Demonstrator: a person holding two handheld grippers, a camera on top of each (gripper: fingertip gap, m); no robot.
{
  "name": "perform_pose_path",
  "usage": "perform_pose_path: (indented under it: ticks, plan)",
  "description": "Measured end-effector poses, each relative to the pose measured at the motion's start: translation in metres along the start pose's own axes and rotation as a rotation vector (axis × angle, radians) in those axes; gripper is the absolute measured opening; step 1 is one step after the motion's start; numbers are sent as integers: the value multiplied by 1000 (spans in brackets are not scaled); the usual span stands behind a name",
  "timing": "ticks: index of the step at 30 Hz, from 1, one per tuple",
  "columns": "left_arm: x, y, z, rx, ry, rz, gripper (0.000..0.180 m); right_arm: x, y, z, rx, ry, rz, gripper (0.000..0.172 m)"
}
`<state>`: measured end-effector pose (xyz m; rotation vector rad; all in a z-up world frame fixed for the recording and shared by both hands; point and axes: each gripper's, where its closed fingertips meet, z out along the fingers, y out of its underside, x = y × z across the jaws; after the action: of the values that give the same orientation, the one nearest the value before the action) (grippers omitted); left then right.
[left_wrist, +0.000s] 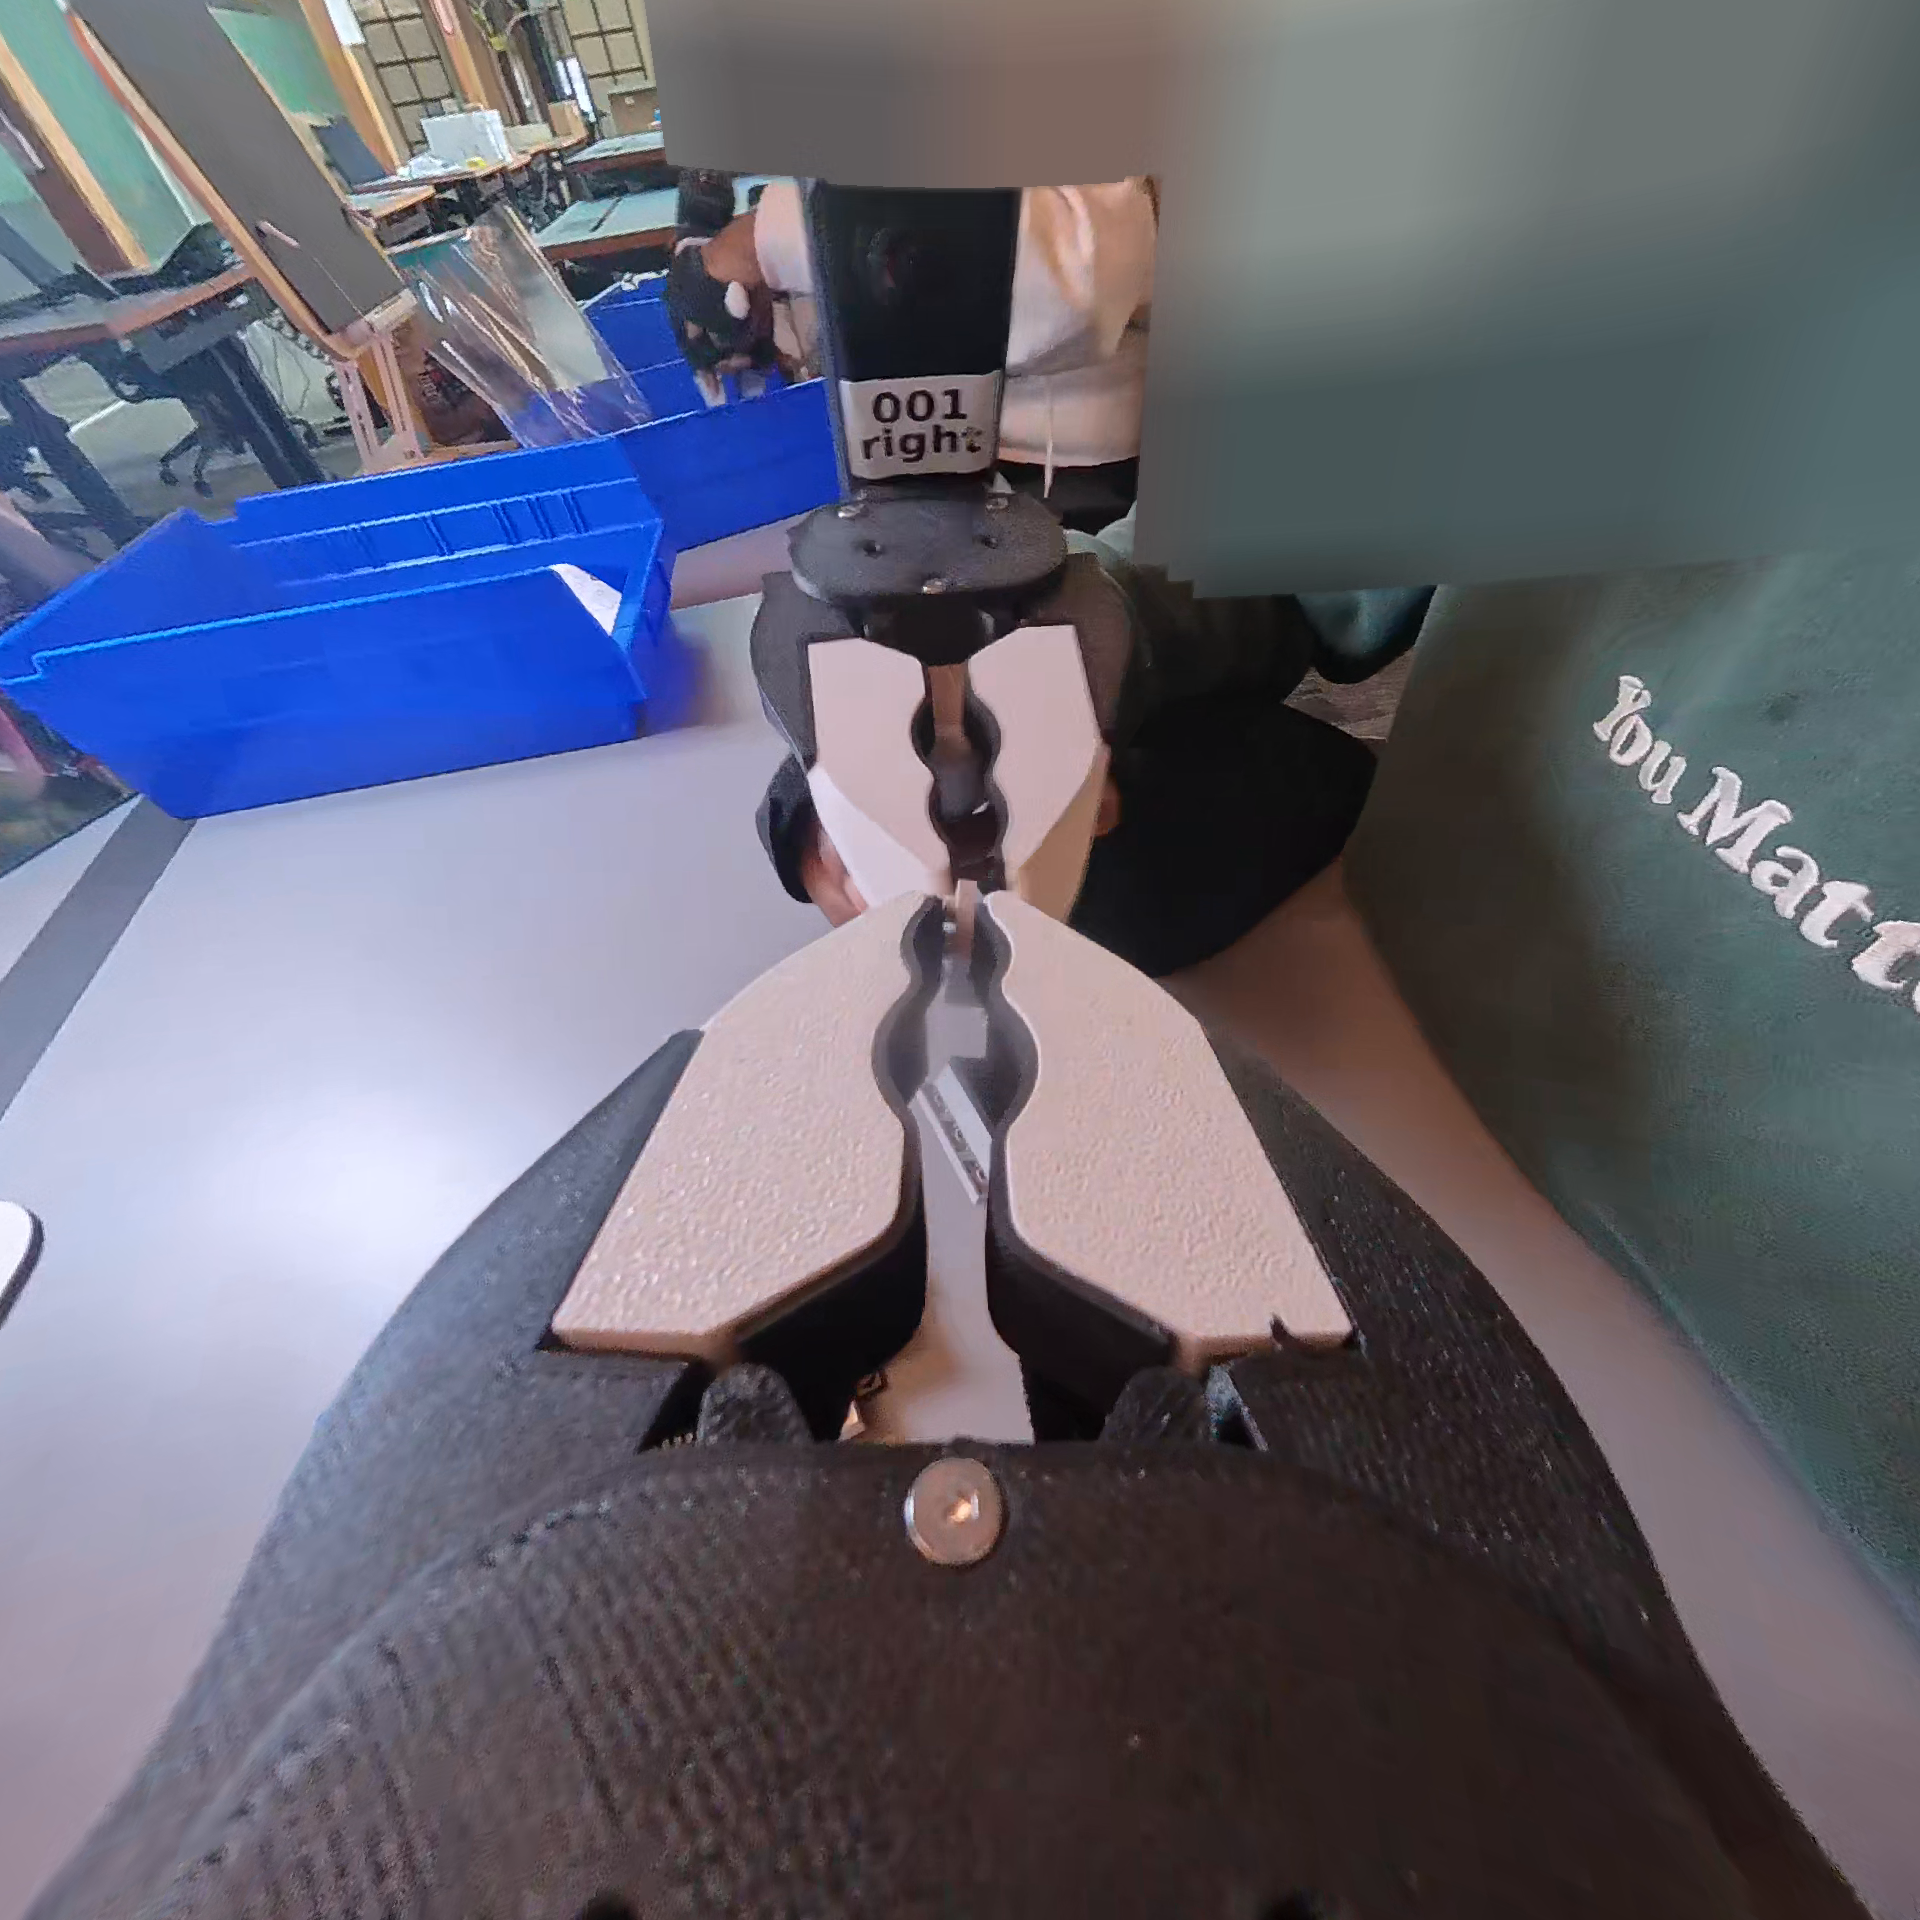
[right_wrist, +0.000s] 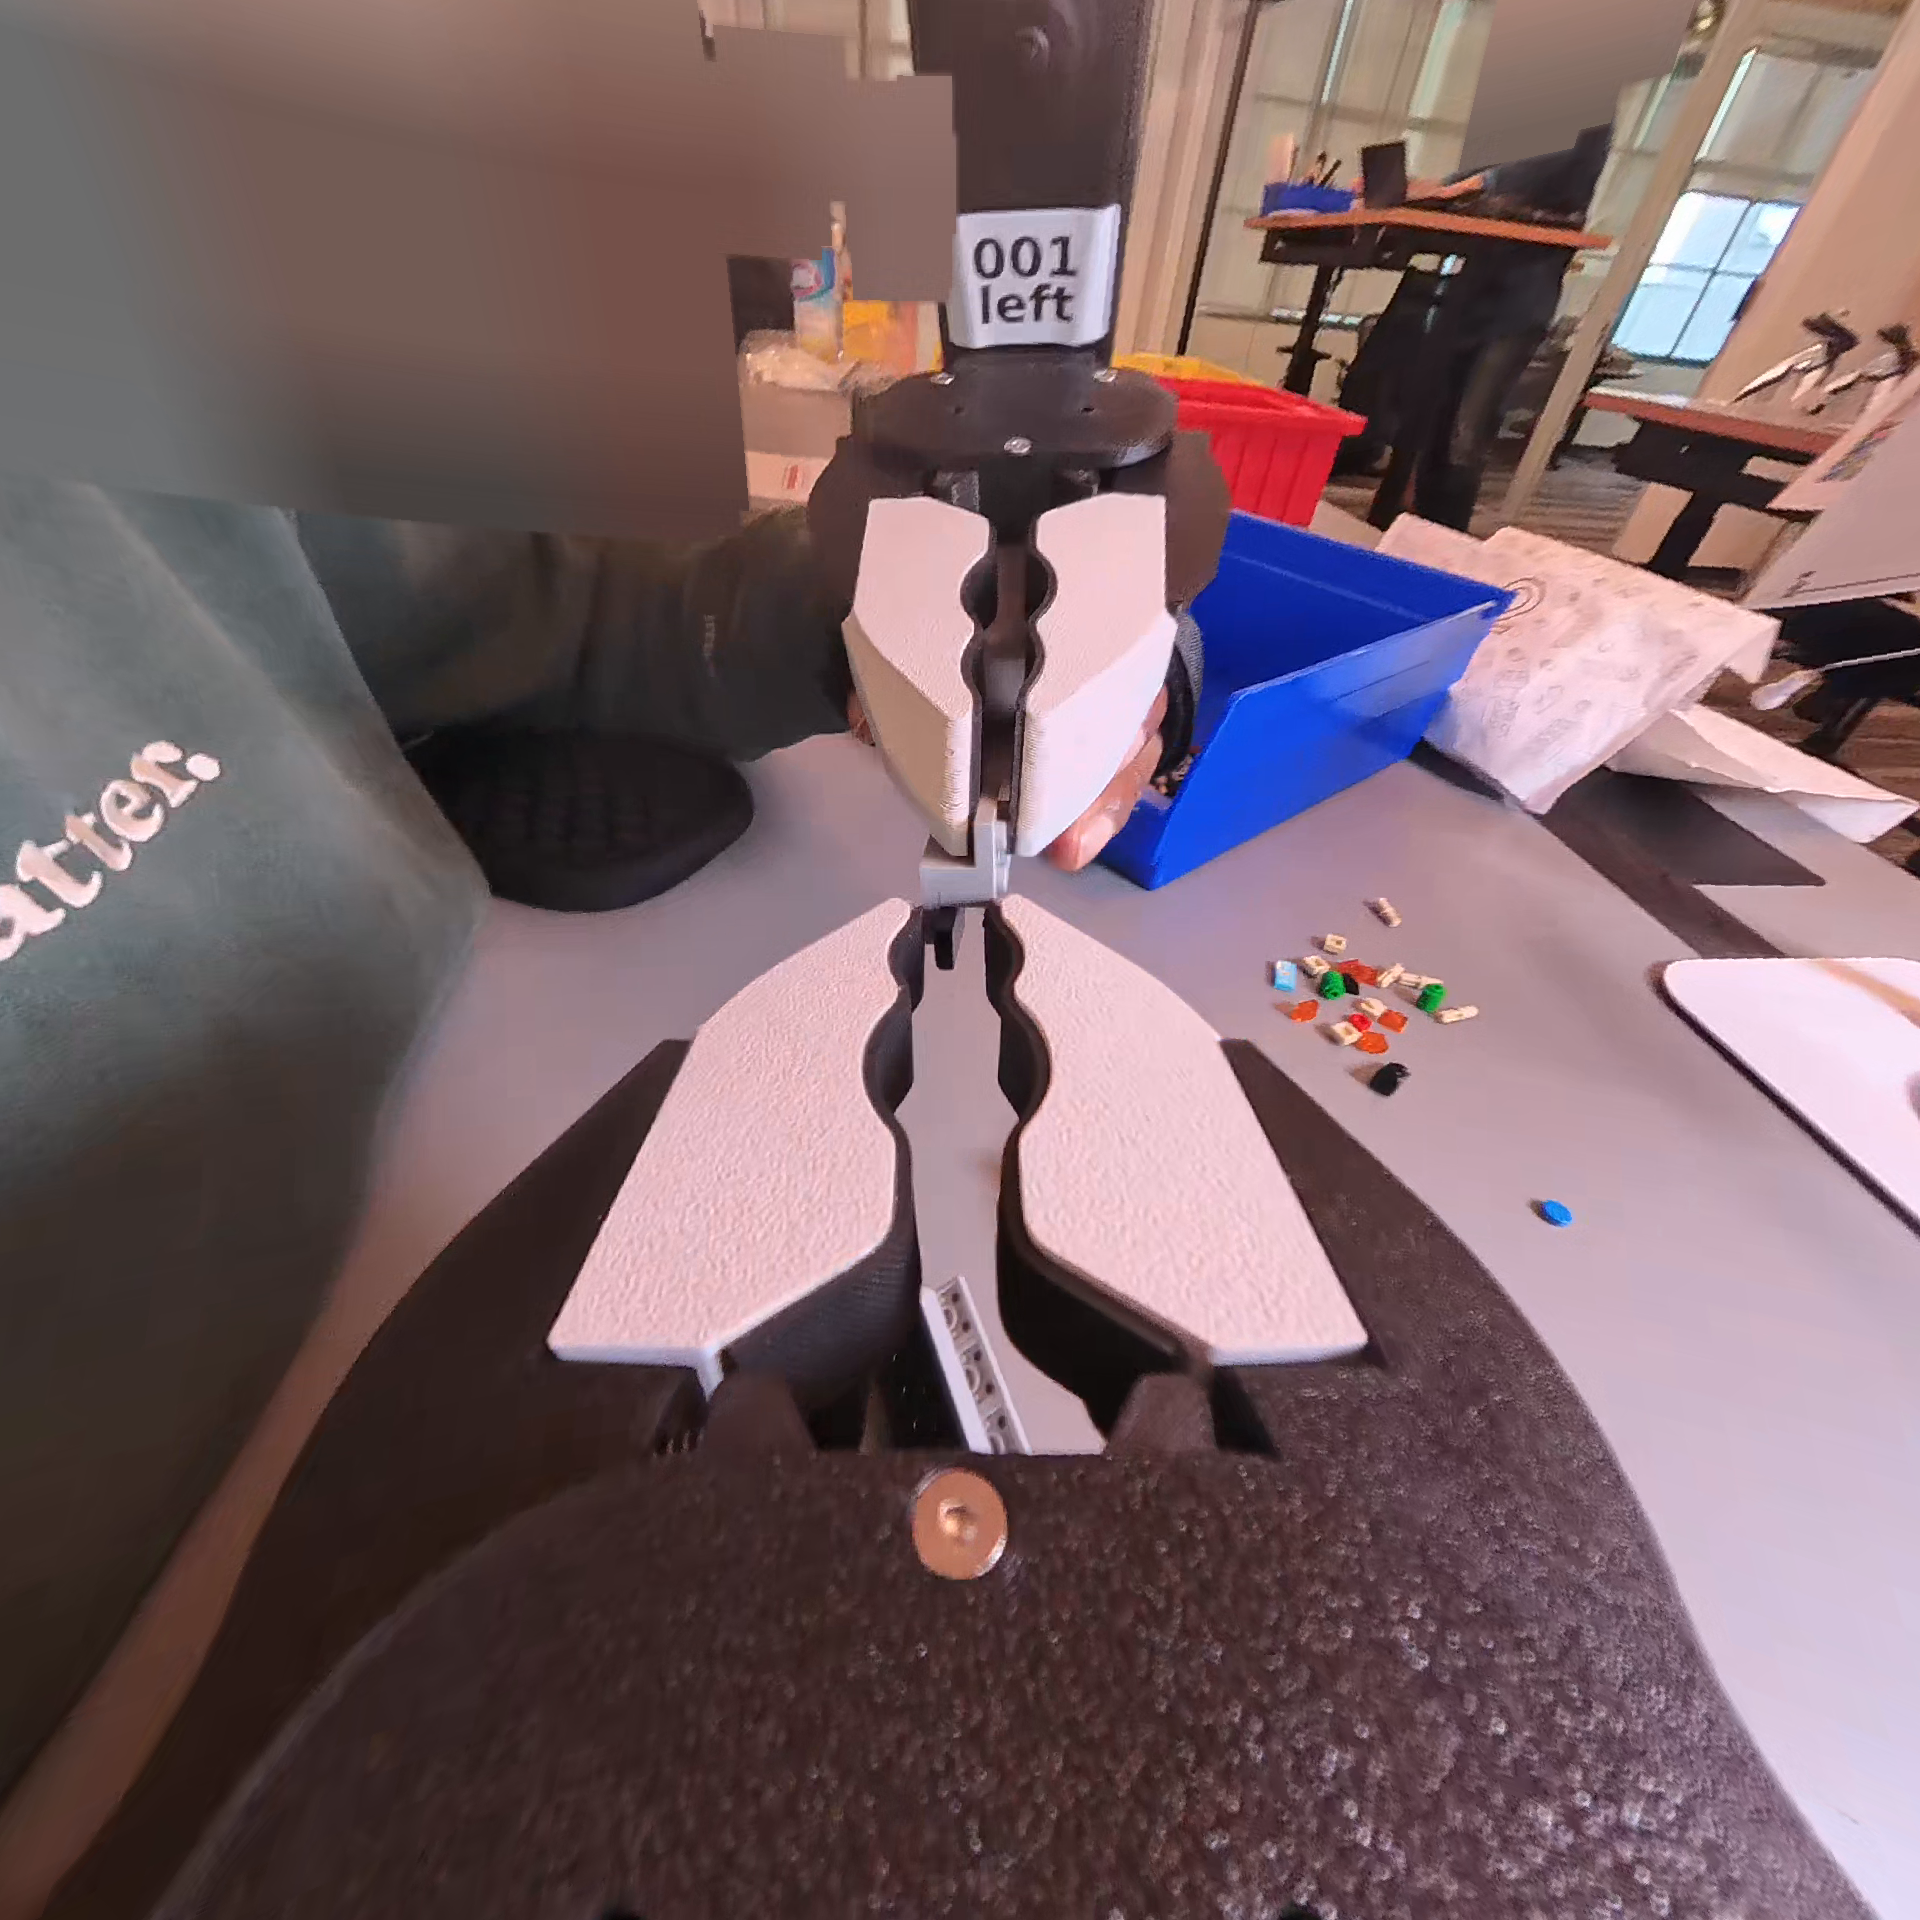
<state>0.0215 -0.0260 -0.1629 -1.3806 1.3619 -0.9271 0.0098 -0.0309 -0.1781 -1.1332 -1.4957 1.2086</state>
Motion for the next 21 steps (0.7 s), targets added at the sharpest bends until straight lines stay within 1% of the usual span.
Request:
perform_pose_path:
  ticks: [1, 4, 7, 9, 10, 11, 12, 13, 14, 15, 17, 19, 21]
  plan:
    - [2, 0, 0, -3, -2, 18, 5, -3, 1, 0, -13, -25, 3, 6]
    - [14, 2, -2, -21, 38, 112, 6, -12, 3, 3, -15, -105, 59, 7]
    - [17, 4, -4, -29, 24, 215, 6, -13, 5, 5, -10, -150, 150, 7]
    - [20, 7, -5, -29, 25, 278, 6, -10, 10, 8, -30, -146, 202, 8]
    - [40, -2, -8, 53, 140, 286, 6, -1, 17, 8, -59, -94, 206, 3]
    - [58, -19, -11, 143, 226, 244, 5, 14, 26, 4, -75, -33, 223, 3]
    - [60, -16, -7, 82, 207, 290, 6, 23, 28, -3, -56, -29, 273, 3]
    - [54, -9, -5, 13, 147, 378, 6, 24, 26, -8, -39, -37, 284, 3]
    - [49, -11, -8, 5, 120, 379, 5, 23, 25, -10, -45, -27, 245, 3]
    - [39, -9, -15, -31, 94, 347, 5, 21, 23, -9, -52, -21, 211, 3]
    - [15, 6, -41, -197, 21, 322, 5, 19, 27, -9, -86, -14, 176, 3]
    - [-3, 22, -75, -358, -51, 291, 5, 19, 34, -11, -113, -21, 149, 3]
    - [-20, 43, -113, -513, -132, 226, 5, 15, 37, -13, -104, -54, 146, 3]
